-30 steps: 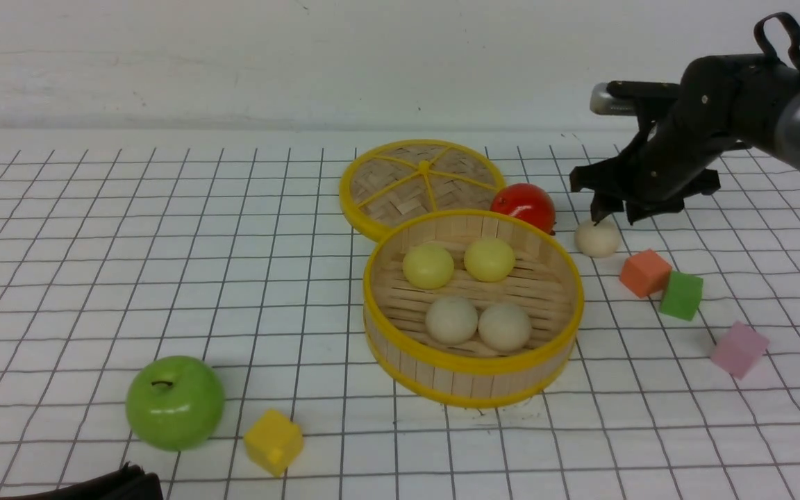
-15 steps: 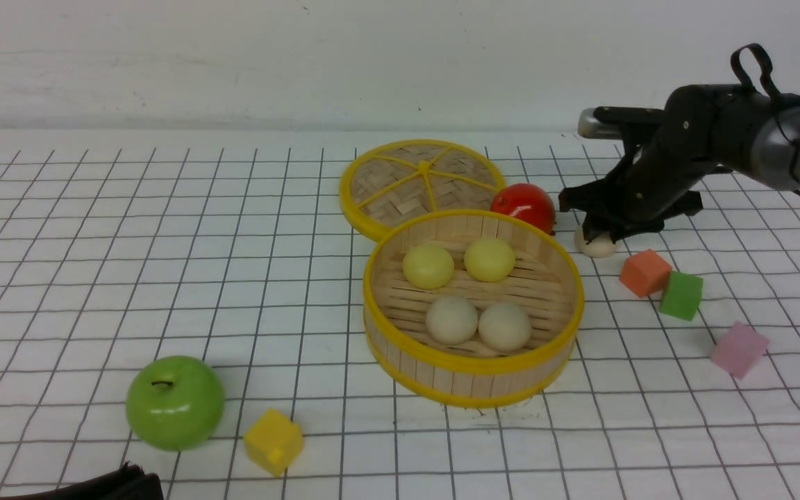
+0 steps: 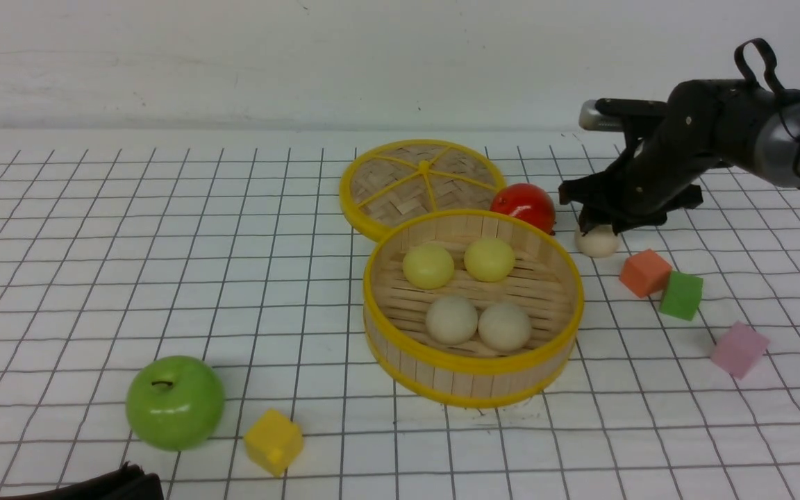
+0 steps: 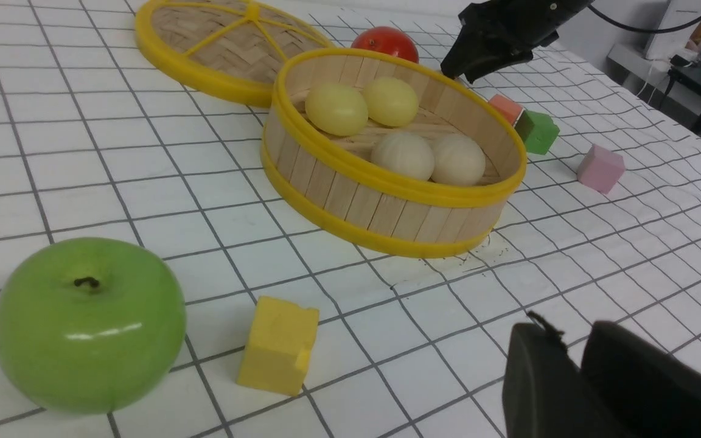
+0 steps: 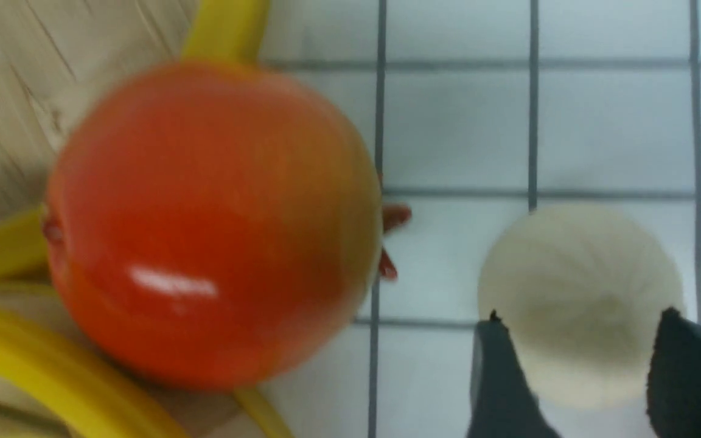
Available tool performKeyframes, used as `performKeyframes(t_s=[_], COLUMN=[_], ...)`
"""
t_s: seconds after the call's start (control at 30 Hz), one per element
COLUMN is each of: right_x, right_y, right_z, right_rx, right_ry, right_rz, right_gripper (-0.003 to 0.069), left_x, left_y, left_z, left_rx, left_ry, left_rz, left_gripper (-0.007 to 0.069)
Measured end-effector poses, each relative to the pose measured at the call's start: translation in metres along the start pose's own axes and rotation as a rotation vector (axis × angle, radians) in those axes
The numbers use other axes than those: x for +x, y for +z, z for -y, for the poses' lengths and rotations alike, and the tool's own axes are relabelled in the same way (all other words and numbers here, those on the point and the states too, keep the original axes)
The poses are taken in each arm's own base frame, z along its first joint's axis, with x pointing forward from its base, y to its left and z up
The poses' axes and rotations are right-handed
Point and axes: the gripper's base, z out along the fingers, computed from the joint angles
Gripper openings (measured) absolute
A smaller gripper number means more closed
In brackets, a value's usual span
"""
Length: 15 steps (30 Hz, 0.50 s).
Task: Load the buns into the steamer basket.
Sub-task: Use the right arm to grab a steamed stuffed bun
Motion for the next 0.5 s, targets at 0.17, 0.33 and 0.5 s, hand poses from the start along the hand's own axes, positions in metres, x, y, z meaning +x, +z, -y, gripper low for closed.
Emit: performKeyframes(t_s=[0.17, 0.33, 0.5], right_x=[0.001, 0.002, 0.0], right_y=[0.011, 0.021, 0.02], right_z=[0.001, 0.003, 0.003], right_rx=[0.0, 0.008, 0.013], right_ry=[0.002, -0.005, -0.008], right_rz=[0.03, 0.045, 0.064], right_gripper=[0.0352, 0.0353, 0.0342], left_x=[0.0, 0.0, 0.0], left_y=[0.0, 0.0, 0.0], left_z=[0.0, 0.0, 0.0], left_rx=[0.0, 0.0, 0.0], left_ry=[0.0, 0.0, 0.0], left_rz=[0.0, 0.0, 0.0], left_gripper=[0.011, 0.0115, 0.0122])
